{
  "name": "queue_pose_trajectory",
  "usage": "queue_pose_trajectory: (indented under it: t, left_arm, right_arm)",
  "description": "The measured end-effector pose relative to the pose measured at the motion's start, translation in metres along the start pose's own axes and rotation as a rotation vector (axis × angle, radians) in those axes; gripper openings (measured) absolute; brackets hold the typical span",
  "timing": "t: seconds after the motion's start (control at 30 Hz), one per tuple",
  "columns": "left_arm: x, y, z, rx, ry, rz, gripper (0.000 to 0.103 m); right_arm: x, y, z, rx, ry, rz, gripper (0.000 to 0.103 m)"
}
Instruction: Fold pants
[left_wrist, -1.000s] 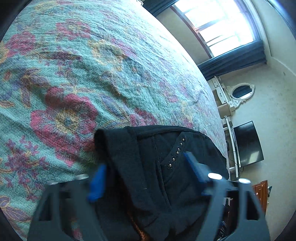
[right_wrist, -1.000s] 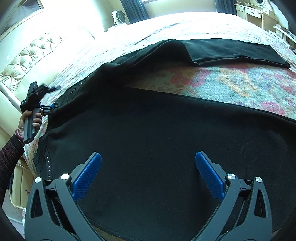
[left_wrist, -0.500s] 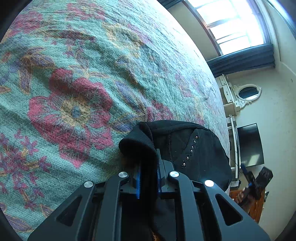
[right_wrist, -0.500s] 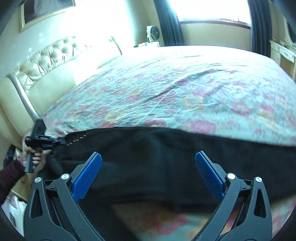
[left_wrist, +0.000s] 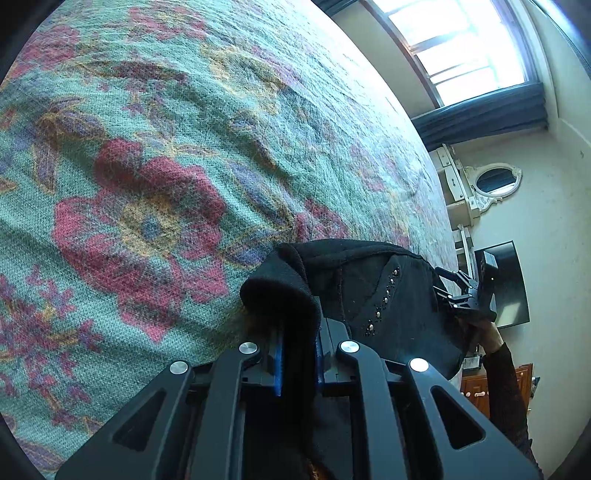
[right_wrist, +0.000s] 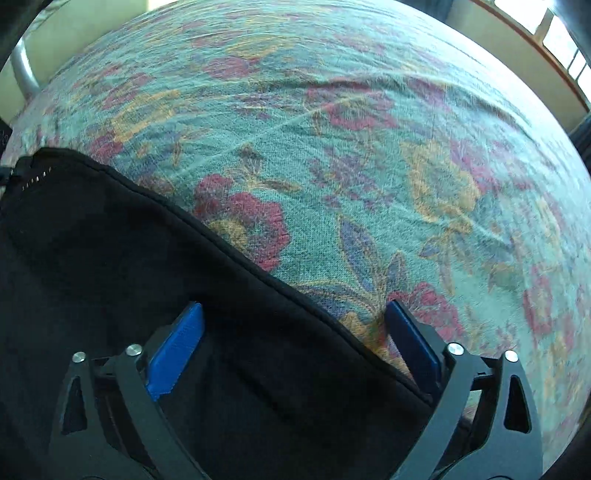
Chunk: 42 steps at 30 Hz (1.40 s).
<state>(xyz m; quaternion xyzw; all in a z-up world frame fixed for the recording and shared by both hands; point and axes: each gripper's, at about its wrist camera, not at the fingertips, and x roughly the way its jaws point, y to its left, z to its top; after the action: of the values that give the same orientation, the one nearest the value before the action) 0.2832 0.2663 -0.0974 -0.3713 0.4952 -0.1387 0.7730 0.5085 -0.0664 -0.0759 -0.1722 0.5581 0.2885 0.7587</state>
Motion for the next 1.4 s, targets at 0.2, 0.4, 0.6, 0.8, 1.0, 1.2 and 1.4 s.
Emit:
queue_pose_trajectory:
  t: [0.2, 0.4, 0.6, 0.8, 1.0, 1.2, 1.4]
  left_arm:
    - [-0.001, -0.012, 0.001, 0.034, -0.005, 0.052, 0.012]
    - [-0.018, -0.024, 0.003, 0.008, -0.077, 0.005, 0.012]
    - [-0.056, -0.058, -0.014, 0.076, -0.164, -0.122, 0.012]
    - [-0.115, -0.067, -0.065, 0.097, -0.245, -0.241, 0.011]
    - [-0.137, -0.022, -0.139, 0.019, -0.243, -0.197, 0.012]
    - [-0.111, -0.04, -0.183, 0.014, -0.166, -0.196, 0.012]
    - [-0.072, -0.049, -0.189, -0.106, -0.166, -0.208, 0.044]
  right_arm:
    - [-0.034, 0.021, -0.015, -0.026, -0.057, -0.033, 0.01]
    - [-0.098, 0.03, -0.03, 0.01, -0.236, -0.113, 0.009]
    - [-0.179, 0.072, -0.082, -0.017, -0.434, -0.218, 0.009]
    - [-0.221, 0.141, -0.187, -0.048, -0.547, -0.271, 0.009]
    - [-0.192, 0.211, -0.284, -0.091, -0.482, -0.231, 0.009]
    - [-0.148, 0.241, -0.319, -0.086, -0.38, -0.229, 0.01]
    - [-0.143, 0.233, -0.323, 0.01, -0.4, -0.207, 0.01]
